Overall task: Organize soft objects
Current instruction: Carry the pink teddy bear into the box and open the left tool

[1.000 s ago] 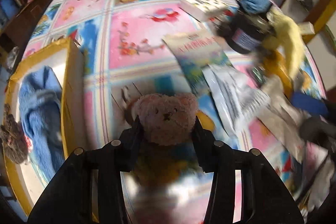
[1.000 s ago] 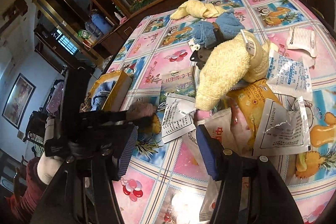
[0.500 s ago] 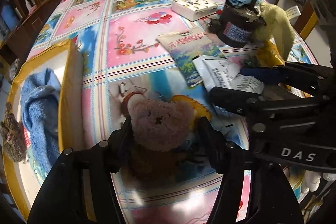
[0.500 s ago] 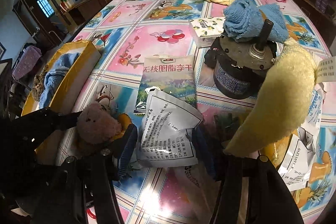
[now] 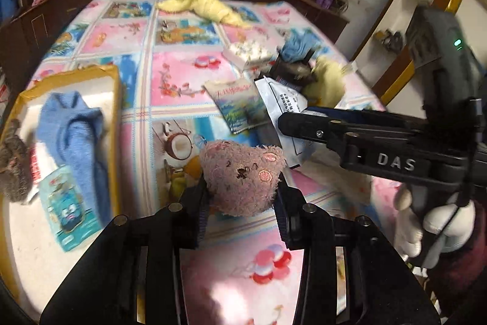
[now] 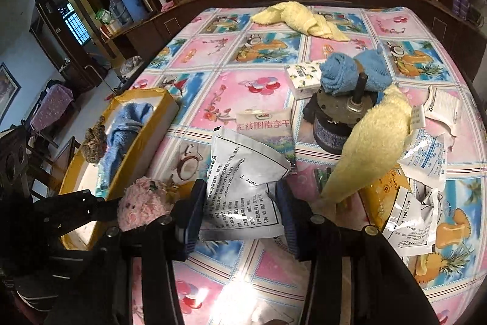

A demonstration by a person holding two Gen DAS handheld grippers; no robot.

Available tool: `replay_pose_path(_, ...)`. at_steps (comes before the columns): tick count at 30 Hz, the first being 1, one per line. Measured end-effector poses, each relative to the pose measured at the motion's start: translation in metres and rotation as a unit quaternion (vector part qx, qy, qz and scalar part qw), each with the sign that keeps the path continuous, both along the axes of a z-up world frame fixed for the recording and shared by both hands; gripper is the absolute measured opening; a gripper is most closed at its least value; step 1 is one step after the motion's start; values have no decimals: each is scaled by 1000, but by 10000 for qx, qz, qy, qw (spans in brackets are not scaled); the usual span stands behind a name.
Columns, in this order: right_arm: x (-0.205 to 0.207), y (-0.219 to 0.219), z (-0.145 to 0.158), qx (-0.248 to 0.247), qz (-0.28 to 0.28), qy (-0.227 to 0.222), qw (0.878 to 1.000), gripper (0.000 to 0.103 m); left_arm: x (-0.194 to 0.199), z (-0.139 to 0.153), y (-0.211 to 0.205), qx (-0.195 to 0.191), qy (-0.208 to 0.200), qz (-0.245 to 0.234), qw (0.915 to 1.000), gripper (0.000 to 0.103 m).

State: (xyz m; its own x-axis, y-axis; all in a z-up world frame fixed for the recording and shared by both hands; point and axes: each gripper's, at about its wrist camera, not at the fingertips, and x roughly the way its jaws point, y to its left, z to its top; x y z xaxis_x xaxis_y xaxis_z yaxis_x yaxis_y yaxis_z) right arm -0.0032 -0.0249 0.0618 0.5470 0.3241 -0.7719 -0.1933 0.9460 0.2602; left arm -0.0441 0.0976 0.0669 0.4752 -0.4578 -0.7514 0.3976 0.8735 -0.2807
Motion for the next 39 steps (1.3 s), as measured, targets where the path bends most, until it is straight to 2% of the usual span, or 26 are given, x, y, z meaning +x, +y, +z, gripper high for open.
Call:
replay_pose_path(4, -9, 14, 18, 149, 140, -147, 9997, 46, -17, 27, 39, -345, -270, 259, 9987, 37)
replay_pose_path(9, -13, 42, 30, 341, 418, -197, 9984, 46, -28, 39, 100, -392, -474, 891, 9941, 37)
replay_pose_path(13, -10, 68, 37, 472, 645, -229, 9965, 46, -28, 32, 148, -310, -396, 1438, 9883, 37)
replay_pose_path(18, -2, 117, 35, 527, 1119, -150, 9922, 46, -18, 3, 194, -74, -68, 1956, 9806, 37)
replay_pose_path(23, 12, 165, 19, 411, 1475, 126, 9881, 46, -1, -21, 213, 6, 205, 2236, 9745, 38)
replay_pose_path(26, 13, 190, 5, 321, 1726, 320, 9840, 47, 10, -27, 215, 118, 175, 2333, 9722, 42)
replay_pose_path(30, 14, 214, -16, 232, 1930, 581, 9792, 48, 20, -28, 221, -183, 261, 2378, 9708, 48)
replay_pose_path(34, 14, 225, -34, 193, 1966, 754, 9774, 49, 17, -23, 226, -324, 238, 2499, 9674, 49)
replay_pose_path(39, 4, 218, -27, 126, 1990, 532, 9785, 50, 5, -11, 221, -135, 192, 2574, 9660, 49)
